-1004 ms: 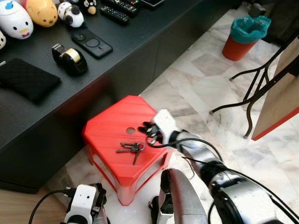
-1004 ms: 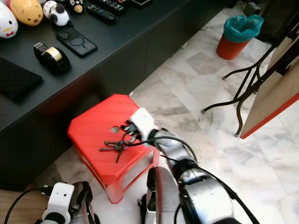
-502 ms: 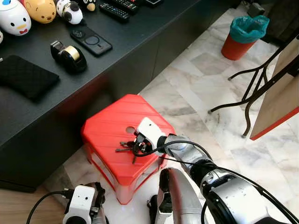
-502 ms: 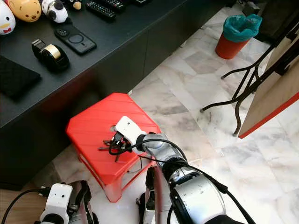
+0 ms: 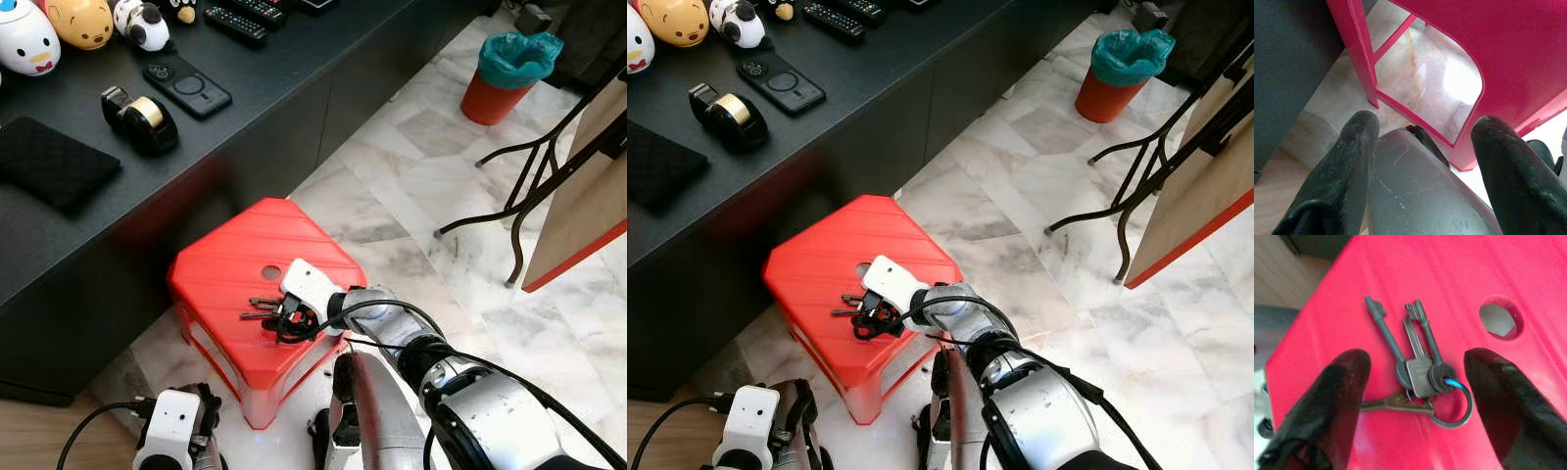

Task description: Hang keys on a hook

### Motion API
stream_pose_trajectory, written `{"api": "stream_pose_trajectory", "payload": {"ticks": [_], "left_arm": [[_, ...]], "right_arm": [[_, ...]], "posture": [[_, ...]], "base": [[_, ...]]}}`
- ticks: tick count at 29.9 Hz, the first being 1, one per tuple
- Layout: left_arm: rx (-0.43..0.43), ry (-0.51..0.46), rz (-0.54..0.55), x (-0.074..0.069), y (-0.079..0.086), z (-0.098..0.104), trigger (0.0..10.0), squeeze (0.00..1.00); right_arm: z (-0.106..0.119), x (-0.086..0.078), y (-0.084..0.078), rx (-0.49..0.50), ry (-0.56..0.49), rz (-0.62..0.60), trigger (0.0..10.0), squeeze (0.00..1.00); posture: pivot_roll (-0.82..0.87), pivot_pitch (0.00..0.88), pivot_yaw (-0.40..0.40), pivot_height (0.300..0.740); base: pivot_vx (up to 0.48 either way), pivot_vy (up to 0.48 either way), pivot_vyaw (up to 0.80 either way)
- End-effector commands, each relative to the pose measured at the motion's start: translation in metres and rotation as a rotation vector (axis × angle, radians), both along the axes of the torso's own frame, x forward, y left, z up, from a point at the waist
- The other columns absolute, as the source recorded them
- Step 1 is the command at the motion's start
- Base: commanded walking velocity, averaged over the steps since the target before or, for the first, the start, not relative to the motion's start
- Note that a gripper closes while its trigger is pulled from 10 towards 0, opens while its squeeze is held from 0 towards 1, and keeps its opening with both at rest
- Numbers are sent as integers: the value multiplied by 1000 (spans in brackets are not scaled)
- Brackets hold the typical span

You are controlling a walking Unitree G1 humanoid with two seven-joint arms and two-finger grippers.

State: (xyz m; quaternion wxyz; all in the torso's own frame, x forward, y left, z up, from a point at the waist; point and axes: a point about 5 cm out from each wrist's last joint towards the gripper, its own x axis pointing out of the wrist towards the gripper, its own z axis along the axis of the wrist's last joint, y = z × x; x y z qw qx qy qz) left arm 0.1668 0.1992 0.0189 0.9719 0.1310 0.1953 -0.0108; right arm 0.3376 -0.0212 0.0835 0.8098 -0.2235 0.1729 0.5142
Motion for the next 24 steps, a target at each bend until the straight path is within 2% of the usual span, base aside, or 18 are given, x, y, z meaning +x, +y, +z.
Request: {"api": "stream_pose_trajectory", "payload": {"ticks": [1, 10, 11, 12, 24], "left_arm": [[-8, 59, -2, -11, -4, -10, 10000, 0], [-12, 62, -7, -11, -5, -11, 10000, 0], [-12, 62, -7, -11, -5, -10, 10000, 0], [-12, 62, -7, -11, -5, -10, 10000, 0], [-14, 67, -11, -13, -6, -11, 10000, 0]], "right_arm": [[-11, -3, -7, -45, 17, -24, 10000, 0], [-15, -3, -12, -77, 16, -52, 9922, 0], [-16, -3, -13, -83, 16, -59, 2353, 0], [-17, -3, -15, -93, 18, -69, 0, 0], [-19, -5, -15, -79, 20, -69, 0, 0]], "posture": [[137, 308, -187, 567], [133, 309, -185, 567], [133, 309, -185, 567], [133, 311, -184, 567], [130, 314, -180, 567]], "base": [[0, 0, 0], [0, 0, 0], [0, 0, 0], [0, 0, 0], [0, 0, 0]]}}
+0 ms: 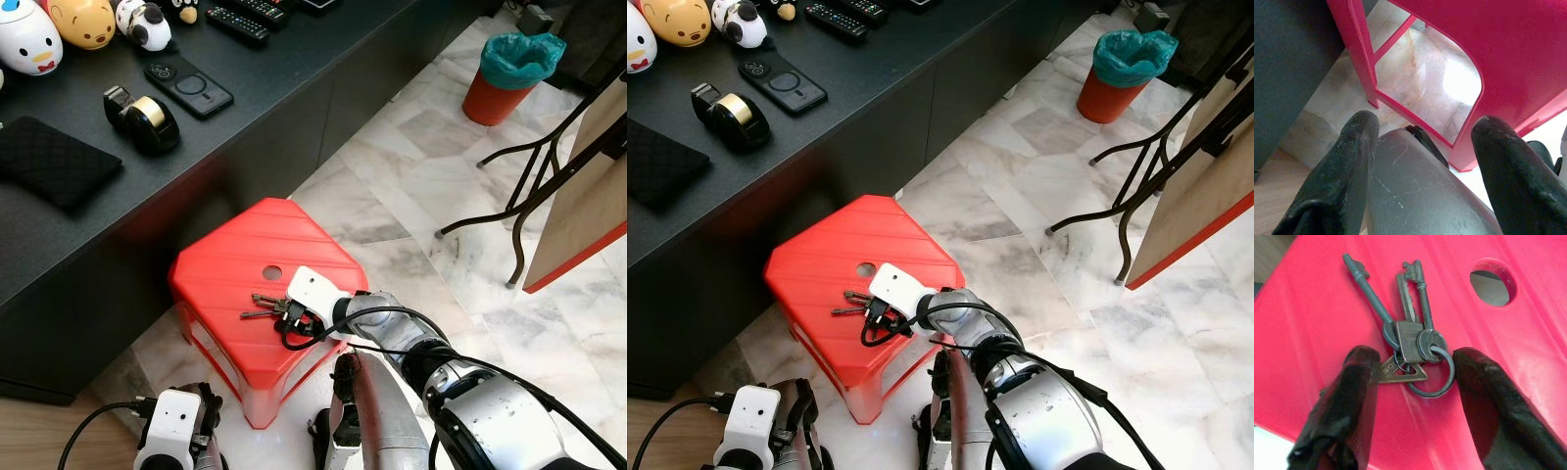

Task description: Hang keys on a hook

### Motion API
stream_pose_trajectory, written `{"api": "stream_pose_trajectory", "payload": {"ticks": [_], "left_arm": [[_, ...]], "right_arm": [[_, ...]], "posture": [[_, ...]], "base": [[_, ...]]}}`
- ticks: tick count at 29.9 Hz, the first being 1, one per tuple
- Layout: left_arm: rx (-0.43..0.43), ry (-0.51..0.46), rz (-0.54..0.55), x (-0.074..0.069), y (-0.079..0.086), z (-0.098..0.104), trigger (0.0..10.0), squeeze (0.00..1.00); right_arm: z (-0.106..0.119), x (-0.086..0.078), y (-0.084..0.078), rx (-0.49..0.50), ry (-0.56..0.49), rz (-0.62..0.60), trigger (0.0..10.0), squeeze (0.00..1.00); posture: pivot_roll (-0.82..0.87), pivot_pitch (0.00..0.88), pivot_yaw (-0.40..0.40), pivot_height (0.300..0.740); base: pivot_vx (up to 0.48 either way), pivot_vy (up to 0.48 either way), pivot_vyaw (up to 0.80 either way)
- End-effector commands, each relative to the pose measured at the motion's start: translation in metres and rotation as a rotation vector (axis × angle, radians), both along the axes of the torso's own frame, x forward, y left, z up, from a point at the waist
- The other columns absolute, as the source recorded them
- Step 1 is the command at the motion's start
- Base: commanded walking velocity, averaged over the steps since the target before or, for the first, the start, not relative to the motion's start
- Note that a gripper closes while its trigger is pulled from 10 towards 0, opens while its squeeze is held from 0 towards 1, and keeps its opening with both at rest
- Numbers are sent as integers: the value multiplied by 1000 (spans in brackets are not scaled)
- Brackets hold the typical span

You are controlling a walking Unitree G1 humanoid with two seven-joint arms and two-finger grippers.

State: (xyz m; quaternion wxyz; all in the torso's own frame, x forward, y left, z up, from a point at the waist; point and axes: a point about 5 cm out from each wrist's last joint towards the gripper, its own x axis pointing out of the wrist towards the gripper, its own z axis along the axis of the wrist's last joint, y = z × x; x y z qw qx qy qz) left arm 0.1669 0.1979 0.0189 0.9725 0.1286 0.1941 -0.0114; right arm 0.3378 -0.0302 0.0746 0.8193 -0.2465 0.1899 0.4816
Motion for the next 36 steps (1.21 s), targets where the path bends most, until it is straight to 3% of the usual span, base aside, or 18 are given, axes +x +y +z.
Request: {"api": "stream_pose_trajectory", "payload": {"ticks": [1, 11, 29, 33, 36], "left_arm": [[-9, 70, -12, -13, -5, -11, 10000, 0], [-8, 72, -15, -11, -5, -13, 10000, 0], [8, 66, -32, 12, -1, -17, 10000, 0], [13, 63, -32, 17, 2, -18, 10000, 0], [19, 66, -29, 21, 4, -20, 10000, 0]], "right_arm": [[-10, -5, -5, -8, 35, -10, 0, 0], [-2, 2, -8, 73, 20, -87, 0, 0], [14, 20, -40, 223, -52, -300, 0, 0], [28, 29, -46, 303, -104, -384, 0, 0], [51, 40, -52, 417, -195, -456, 0, 0]], "posture": [[130, 314, -180, 567], [127, 310, -178, 567], [111, 248, -162, 567], [111, 227, -157, 567], [108, 206, -154, 567]], "base": [[0, 0, 0], [0, 0, 0], [0, 0, 0], [0, 0, 0], [0, 0, 0]]}}
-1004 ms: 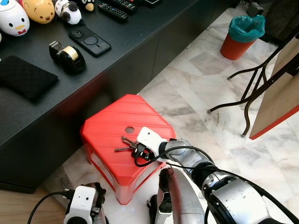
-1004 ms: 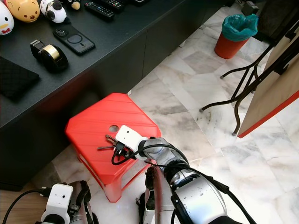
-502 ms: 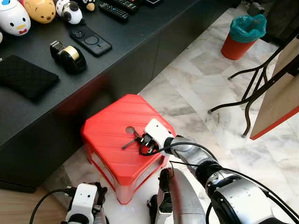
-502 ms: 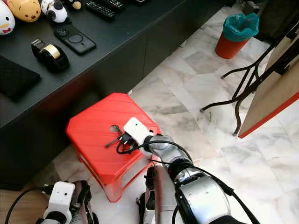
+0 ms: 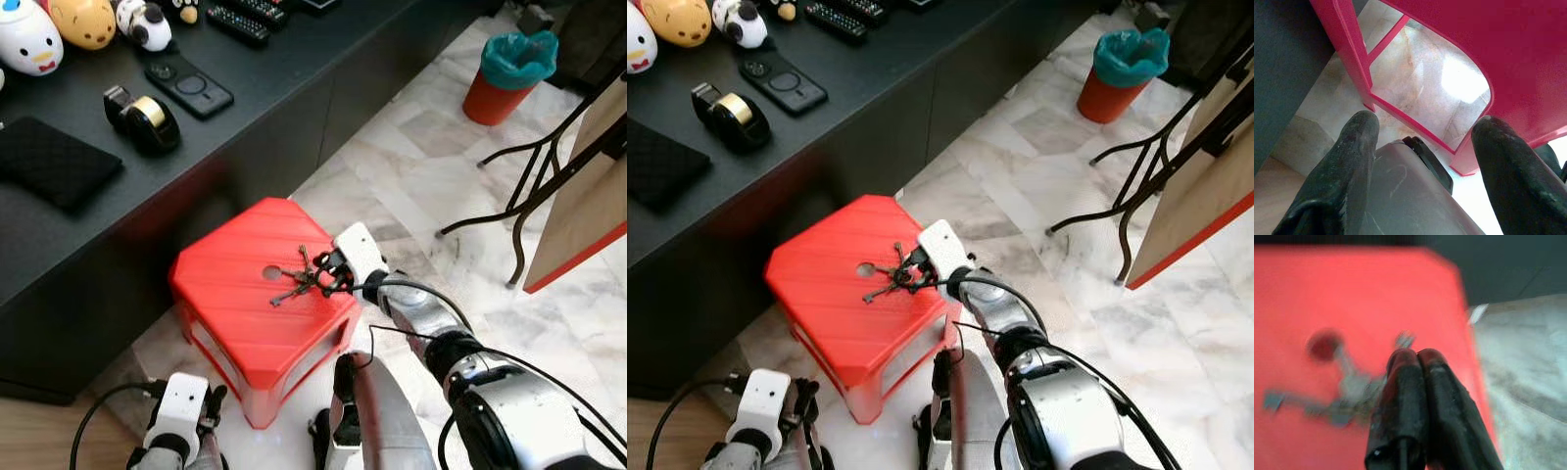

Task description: Hang keys on a hook

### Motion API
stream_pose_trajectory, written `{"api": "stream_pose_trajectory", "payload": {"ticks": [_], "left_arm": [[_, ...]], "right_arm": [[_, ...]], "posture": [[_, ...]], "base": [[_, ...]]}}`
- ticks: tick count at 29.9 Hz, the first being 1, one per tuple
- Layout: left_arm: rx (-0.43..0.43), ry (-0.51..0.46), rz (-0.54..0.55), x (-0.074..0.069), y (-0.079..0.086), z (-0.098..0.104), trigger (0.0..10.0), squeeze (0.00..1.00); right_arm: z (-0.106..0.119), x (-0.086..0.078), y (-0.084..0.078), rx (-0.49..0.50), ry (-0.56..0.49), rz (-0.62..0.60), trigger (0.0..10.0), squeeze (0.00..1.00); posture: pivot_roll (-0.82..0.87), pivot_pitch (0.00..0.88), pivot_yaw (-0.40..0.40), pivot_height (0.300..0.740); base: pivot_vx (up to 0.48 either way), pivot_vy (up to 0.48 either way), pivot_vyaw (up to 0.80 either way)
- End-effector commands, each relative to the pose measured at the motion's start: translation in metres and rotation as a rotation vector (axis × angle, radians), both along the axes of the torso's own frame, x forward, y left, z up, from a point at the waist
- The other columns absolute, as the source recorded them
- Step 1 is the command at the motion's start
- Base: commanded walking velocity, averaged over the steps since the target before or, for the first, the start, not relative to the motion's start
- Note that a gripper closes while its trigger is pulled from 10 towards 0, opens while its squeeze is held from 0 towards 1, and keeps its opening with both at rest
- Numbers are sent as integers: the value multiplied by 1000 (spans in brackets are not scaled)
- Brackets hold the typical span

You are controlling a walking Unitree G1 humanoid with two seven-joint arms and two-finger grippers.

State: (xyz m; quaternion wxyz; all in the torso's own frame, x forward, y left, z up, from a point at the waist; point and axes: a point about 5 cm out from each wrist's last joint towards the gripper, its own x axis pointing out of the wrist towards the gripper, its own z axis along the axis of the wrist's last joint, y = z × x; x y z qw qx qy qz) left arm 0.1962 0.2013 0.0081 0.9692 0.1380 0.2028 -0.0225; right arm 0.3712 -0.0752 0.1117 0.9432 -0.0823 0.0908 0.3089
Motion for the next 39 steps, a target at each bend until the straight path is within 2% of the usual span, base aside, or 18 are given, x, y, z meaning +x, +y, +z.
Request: {"api": "stream_pose_trajectory", "payload": {"ticks": [1, 4, 9, 10, 11, 12, 13, 14, 16, 19, 21, 24, 28, 33, 39], "left_arm": [[5, 46, -4, -7, 2, -10, 10000, 0], [5, 51, 1, -5, 3, -13, 10000, 0], [5, 62, 1, -3, 2, -18, 10000, 0], [8, 63, -1, -3, 2, -18, 10000, 0], [10, 63, -3, -3, 2, -19, 10000, 0], [10, 62, -4, -3, 2, -19, 10000, 0], [10, 62, -4, -3, 2, -19, 10000, 0], [9, 60, -1, -3, 3, -18, 10000, 0], [9, 58, 0, -3, 3, -19, 10000, 0], [9, 52, -1, -5, 3, -19, 10000, 0], [9, 50, -3, -6, 3, -19, 10000, 0], [6, 47, -8, -8, 2, -19, 10000, 0], [4, 47, -10, -10, 0, -19, 10000, 0], [1, 49, -10, -13, -1, -20, 10000, 0], [-3, 53, -8, -20, -2, -21, 10000, 0]], "right_arm": [[22, 9, -8, 91, -92, -59, 0, 0], [35, 13, -9, 167, -147, -90, 0, 0], [34, 12, -8, 152, -143, -78, 0, 0], [25, 10, -9, 115, -100, -75, 10000, 0], [19, 9, -9, 90, -70, -75, 10000, 0], [12, 7, -10, 72, -24, -83, 10000, 408], [7, 6, -11, 64, 3, -90, 10000, 408], [0, 4, -10, 83, 60, -92, 10000, 1000], [-5, 2, -10, 101, 98, -94, 10000, 1000], [-16, -6, -3, 200, 184, -73, 10000, 1000], [-23, -11, 1, 179, 213, -48, 10000, 1000], [-36, -19, 3, 96, 252, 4, 10000, 1000], [-42, -22, 1, 82, 292, -2, 10000, 1000], [-45, -23, -1, 114, 324, -45, 10000, 1000], [-46, -23, -1, 211, 348, -100, 10000, 1000]], "posture": [[106, 197, -152, 567], [101, 185, -150, 567], [91, 167, -145, 567], [91, 167, -148, 567], [91, 167, -148, 567], [92, 167, -148, 567], [97, 169, -151, 567], [98, 170, -153, 567], [98, 170, -153, 567], [105, 175, -153, 567], [102, 180, -152, 567], [100, 182, -154, 567], [102, 185, -157, 567], [104, 192, -159, 567], [103, 214, -161, 567]], "base": [[0, 0, 0], [0, 0, 0], [0, 0, 0], [0, 0, 0], [0, 0, 0], [0, 0, 0], [0, 0, 0], [0, 0, 0], [0, 0, 0], [0, 0, 0], [0, 0, 0], [0, 0, 0], [0, 0, 0], [0, 0, 0], [0, 0, 0]]}}
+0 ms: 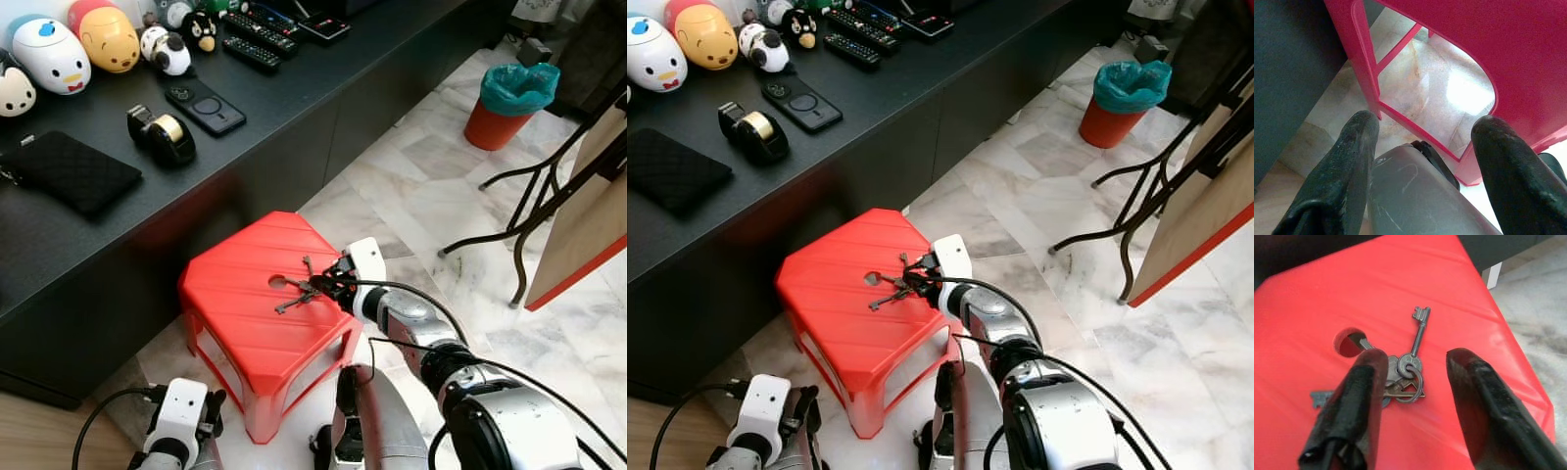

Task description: Hang keys on a hook

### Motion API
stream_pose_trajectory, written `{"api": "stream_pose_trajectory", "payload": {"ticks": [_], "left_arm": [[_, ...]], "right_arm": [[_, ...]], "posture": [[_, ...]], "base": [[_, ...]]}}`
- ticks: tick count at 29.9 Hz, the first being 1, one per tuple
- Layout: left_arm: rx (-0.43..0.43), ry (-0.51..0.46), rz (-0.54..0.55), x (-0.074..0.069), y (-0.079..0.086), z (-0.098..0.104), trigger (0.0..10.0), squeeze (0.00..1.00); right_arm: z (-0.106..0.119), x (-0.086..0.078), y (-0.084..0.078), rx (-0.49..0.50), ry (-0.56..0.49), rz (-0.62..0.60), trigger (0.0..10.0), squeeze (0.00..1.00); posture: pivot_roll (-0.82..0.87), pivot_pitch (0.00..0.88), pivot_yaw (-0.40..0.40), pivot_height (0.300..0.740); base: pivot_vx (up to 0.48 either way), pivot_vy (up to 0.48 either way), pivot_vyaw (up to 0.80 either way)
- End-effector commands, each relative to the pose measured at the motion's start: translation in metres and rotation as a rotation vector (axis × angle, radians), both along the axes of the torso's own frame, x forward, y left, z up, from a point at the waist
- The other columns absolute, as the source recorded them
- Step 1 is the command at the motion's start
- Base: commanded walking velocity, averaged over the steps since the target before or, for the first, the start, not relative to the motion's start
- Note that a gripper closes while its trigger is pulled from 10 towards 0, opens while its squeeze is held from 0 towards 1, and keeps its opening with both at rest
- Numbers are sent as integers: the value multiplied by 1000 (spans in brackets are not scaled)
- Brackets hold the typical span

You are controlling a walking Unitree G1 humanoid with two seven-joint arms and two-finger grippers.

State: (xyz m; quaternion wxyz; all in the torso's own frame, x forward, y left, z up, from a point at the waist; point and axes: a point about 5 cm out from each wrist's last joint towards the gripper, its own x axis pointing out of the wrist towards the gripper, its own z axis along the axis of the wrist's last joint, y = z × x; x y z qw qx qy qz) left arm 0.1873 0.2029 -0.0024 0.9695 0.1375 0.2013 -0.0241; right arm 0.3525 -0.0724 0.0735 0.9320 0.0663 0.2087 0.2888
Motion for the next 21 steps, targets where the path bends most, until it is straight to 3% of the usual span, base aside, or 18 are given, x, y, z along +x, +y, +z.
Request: {"api": "stream_pose_trajectory", "payload": {"ticks": [1, 6, 9, 10, 11, 21], "left_arm": [[-2, 55, -4, -13, -4, -10, 10000, 0], [-4, 55, -1, -18, -5, -10, 10000, 0], [-3, 56, 4, -21, -4, -9, 10000, 0], [-3, 56, 5, -21, -4, -9, 10000, 0], [-3, 56, 6, -23, -4, -8, 10000, 0], [-2, 48, 18, -34, -4, -2, 10000, 0]], "right_arm": [[-8, -4, -5, 13, 39, -40, 10000, 1000], [-12, -5, -5, -5, 51, -62, 10000, 1000], [-11, -6, -1, 42, 76, -68, 10000, 1000], [-11, -6, 0, 53, 85, -70, 10000, 792], [-12, -6, 0, 56, 95, -73, 10000, 0], [-7, -5, 9, 60, 84, -37, 10000, 0]], "posture": [[104, 221, -163, 567], [111, 238, -166, 567], [115, 246, -167, 567], [116, 248, -167, 567], [118, 254, -169, 567], [137, 293, -178, 567]], "base": [[0, 0, 0], [0, 0, 0], [0, 0, 0], [0, 0, 0], [0, 0, 0], [0, 0, 0]]}}
